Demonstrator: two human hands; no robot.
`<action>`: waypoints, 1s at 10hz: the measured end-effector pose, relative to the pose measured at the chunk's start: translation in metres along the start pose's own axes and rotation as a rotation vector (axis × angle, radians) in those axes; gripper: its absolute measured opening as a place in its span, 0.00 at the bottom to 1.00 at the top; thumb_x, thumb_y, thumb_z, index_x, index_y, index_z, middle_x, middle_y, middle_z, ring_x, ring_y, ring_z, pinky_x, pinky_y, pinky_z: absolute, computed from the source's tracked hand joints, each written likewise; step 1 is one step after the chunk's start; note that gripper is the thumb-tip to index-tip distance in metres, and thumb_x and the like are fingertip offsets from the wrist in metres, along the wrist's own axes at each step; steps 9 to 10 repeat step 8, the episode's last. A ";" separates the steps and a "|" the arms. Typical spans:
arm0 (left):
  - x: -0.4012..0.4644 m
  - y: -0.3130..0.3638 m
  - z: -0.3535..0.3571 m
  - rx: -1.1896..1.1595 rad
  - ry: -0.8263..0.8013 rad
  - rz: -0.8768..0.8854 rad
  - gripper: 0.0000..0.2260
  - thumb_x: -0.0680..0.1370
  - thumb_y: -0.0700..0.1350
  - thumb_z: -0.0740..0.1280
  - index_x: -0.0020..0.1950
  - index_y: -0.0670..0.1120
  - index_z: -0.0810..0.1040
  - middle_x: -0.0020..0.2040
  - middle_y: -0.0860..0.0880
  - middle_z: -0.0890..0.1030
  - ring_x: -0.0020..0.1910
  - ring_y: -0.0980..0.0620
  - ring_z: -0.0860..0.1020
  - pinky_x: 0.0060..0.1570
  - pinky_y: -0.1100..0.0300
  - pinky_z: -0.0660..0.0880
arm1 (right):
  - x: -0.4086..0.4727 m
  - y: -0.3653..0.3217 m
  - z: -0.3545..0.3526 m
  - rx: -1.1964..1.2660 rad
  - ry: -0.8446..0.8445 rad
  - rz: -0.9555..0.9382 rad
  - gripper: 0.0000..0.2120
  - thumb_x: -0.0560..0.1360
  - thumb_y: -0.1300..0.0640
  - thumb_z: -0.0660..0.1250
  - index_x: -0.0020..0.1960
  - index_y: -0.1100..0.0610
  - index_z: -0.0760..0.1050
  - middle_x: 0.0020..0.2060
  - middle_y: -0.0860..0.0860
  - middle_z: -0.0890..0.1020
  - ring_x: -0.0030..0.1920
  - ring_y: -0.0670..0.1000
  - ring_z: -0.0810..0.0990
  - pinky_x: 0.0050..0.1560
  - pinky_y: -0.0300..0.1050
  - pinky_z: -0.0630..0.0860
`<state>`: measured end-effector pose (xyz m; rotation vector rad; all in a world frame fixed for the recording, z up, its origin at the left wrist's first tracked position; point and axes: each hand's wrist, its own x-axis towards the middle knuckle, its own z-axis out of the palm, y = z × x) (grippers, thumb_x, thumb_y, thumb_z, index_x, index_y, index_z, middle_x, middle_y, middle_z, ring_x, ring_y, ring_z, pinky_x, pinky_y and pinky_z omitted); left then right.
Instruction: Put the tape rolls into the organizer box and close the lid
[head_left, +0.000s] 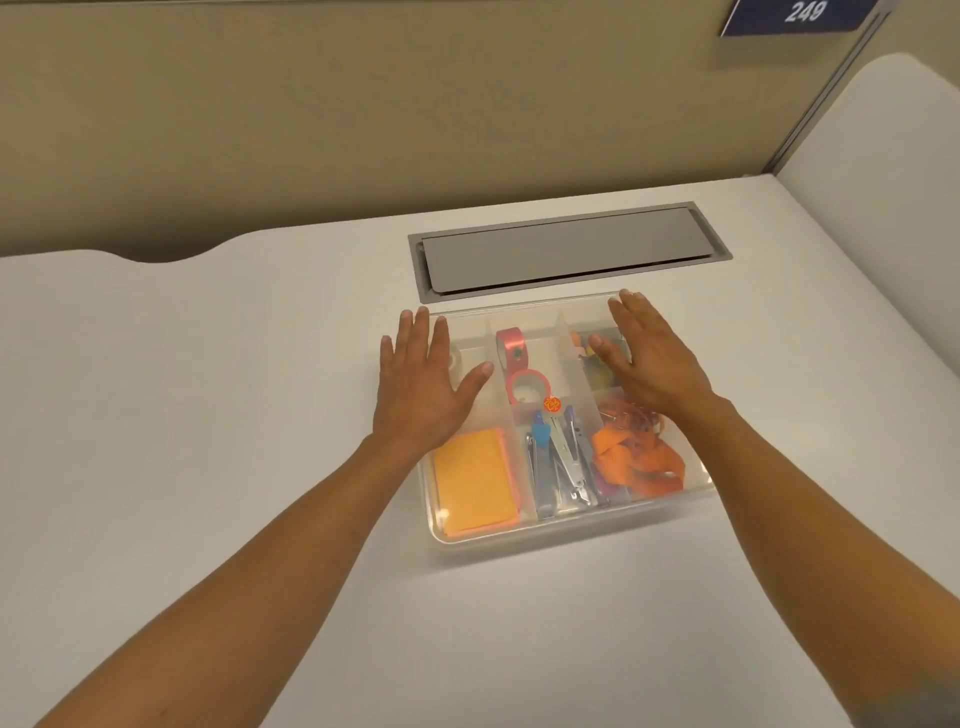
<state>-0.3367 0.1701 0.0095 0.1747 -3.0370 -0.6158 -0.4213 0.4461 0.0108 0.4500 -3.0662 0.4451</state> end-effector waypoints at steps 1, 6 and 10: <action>-0.001 0.000 0.006 0.033 0.014 -0.027 0.41 0.74 0.71 0.48 0.79 0.47 0.49 0.81 0.46 0.47 0.79 0.47 0.43 0.75 0.50 0.40 | 0.002 0.000 0.004 -0.006 0.019 -0.005 0.37 0.74 0.30 0.44 0.75 0.52 0.56 0.77 0.51 0.57 0.76 0.50 0.53 0.68 0.43 0.48; -0.004 0.002 0.004 -0.047 0.029 -0.047 0.43 0.74 0.71 0.51 0.79 0.45 0.49 0.81 0.46 0.50 0.79 0.47 0.46 0.76 0.50 0.44 | 0.000 -0.001 0.001 0.074 0.047 -0.011 0.33 0.75 0.33 0.52 0.72 0.53 0.62 0.74 0.53 0.65 0.73 0.54 0.61 0.71 0.50 0.55; -0.008 0.007 -0.005 -0.107 0.084 -0.006 0.37 0.77 0.67 0.51 0.79 0.46 0.51 0.80 0.46 0.53 0.79 0.47 0.47 0.76 0.51 0.42 | -0.009 -0.014 -0.007 -0.306 0.200 -0.180 0.18 0.80 0.48 0.54 0.59 0.59 0.75 0.61 0.56 0.79 0.68 0.57 0.71 0.72 0.59 0.56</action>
